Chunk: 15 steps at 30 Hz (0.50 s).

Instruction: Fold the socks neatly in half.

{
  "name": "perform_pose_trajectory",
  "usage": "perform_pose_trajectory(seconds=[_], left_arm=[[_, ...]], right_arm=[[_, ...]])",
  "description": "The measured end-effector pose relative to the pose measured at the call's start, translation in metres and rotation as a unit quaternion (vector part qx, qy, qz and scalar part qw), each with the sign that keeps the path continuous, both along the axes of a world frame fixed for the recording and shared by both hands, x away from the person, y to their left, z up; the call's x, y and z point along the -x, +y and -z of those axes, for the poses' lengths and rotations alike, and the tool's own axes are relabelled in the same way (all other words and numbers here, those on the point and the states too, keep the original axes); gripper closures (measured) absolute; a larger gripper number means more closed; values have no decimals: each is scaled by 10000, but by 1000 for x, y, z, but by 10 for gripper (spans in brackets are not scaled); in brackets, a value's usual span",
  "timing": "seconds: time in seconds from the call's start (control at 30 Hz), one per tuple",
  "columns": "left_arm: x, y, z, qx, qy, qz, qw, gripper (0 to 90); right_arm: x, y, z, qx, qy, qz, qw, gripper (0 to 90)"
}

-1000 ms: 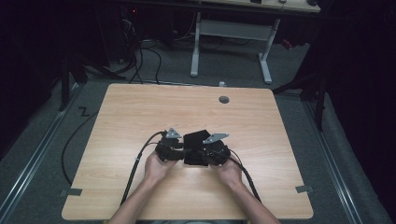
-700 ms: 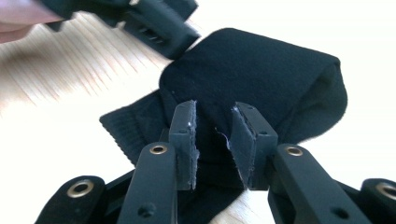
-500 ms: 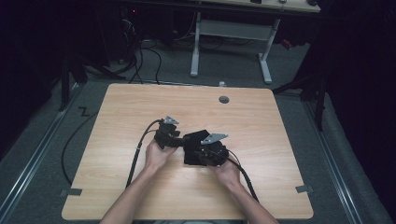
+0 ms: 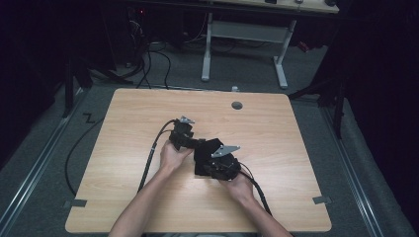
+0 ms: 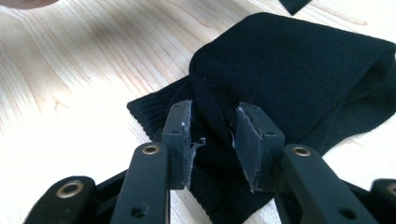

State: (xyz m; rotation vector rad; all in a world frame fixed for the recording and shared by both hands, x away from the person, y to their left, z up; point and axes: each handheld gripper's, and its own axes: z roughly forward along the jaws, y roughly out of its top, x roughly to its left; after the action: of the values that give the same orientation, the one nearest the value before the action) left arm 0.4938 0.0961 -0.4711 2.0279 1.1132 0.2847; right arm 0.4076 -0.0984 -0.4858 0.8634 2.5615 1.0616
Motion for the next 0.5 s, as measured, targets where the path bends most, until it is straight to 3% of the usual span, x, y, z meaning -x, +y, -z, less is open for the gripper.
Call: perform_pose_trajectory(seconds=[0.13, 0.27, 0.5], left_arm=[[-3, -6, -3, -3, -63, 62, 10000, 363], [-7, -11, -2, -120, -8, 162, 9998, 363], [-13, -11, 5, -70, 100, 214, 9997, 403]], right_arm=[[0, -1, 0, -21, 23, -5, 10000, 655], [0, -2, 2, -27, 24, -6, 10000, 651], [0, -5, 1, -19, 38, -43, 10000, 646]])
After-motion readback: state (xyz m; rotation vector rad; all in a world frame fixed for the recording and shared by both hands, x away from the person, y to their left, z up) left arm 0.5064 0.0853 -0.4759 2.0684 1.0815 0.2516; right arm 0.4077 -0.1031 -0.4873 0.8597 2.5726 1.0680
